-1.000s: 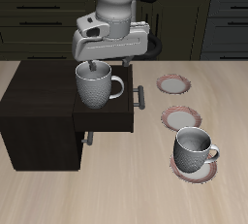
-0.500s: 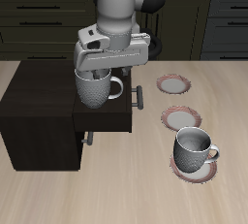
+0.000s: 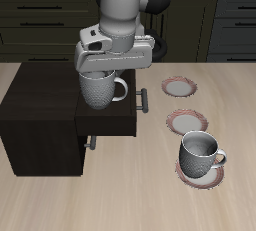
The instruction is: Place the porcelain mug that is in the drawer onto the nearest plate relative to the robot
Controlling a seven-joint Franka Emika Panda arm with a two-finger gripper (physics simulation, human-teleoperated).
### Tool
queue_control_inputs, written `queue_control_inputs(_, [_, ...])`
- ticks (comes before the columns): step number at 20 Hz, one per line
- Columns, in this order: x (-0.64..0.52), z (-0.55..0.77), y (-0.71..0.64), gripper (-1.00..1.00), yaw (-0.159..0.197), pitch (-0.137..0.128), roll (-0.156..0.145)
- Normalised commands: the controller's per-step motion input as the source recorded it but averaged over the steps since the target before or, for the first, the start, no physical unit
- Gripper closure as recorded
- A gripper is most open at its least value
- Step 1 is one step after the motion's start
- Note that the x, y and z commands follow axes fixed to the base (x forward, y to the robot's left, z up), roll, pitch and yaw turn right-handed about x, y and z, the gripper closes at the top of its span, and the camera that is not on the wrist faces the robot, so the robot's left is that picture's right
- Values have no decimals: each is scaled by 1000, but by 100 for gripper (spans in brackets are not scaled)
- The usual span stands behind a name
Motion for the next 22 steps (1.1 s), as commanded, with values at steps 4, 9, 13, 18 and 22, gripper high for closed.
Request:
queue_control_inputs(4, [-62,501,-177,100,-59,-90,-49])
queue_control_inputs(9, [-213,653,-122,100,-81,-105,-46])
queue_control_inputs(13, [-296,556,-31,100,-110,-90,-58])
queue_control_inputs(18, [-271,-22,267,100,-58,-9,27])
queue_control_inputs(22, [-465,-39,438,100,-49,-19,53])
